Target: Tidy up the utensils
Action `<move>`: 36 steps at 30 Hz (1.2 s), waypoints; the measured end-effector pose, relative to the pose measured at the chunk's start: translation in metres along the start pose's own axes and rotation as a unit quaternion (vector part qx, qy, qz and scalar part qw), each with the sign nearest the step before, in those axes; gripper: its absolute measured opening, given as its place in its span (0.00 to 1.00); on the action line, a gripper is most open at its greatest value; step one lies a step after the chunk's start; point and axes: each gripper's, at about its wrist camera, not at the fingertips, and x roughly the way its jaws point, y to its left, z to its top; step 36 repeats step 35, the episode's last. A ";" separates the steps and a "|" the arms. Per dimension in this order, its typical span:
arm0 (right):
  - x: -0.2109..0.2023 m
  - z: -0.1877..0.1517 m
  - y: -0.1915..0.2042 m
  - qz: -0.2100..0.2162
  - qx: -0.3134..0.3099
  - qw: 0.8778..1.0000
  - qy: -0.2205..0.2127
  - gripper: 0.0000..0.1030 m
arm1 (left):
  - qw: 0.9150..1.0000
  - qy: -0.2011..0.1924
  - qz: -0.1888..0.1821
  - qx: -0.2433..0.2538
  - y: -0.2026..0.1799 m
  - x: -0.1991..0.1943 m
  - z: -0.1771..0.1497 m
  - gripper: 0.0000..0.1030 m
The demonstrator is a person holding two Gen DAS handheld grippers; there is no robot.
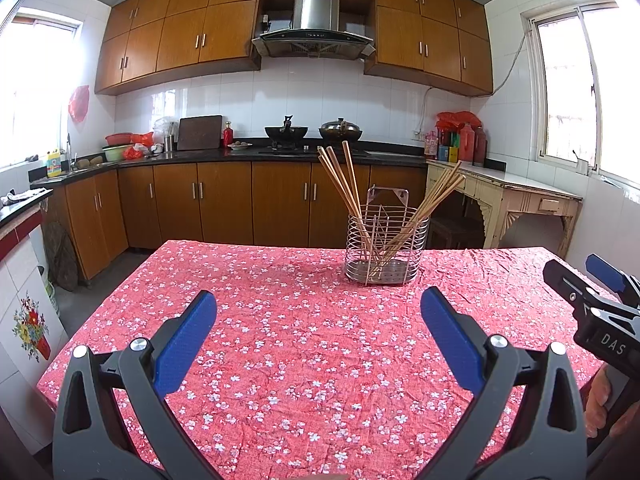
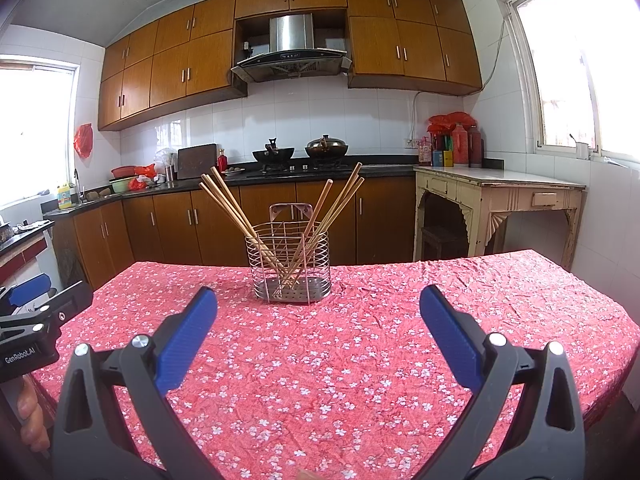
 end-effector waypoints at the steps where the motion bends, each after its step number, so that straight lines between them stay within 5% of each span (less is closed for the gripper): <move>1: 0.000 0.000 0.000 0.000 0.000 1.000 0.000 0.96 | 1.000 0.000 0.000 0.000 0.000 0.000 0.000 0.98; 36: -0.001 -0.001 0.002 0.001 0.002 1.000 -0.001 0.96 | 1.000 0.000 -0.005 -0.005 0.006 0.000 -0.002 0.98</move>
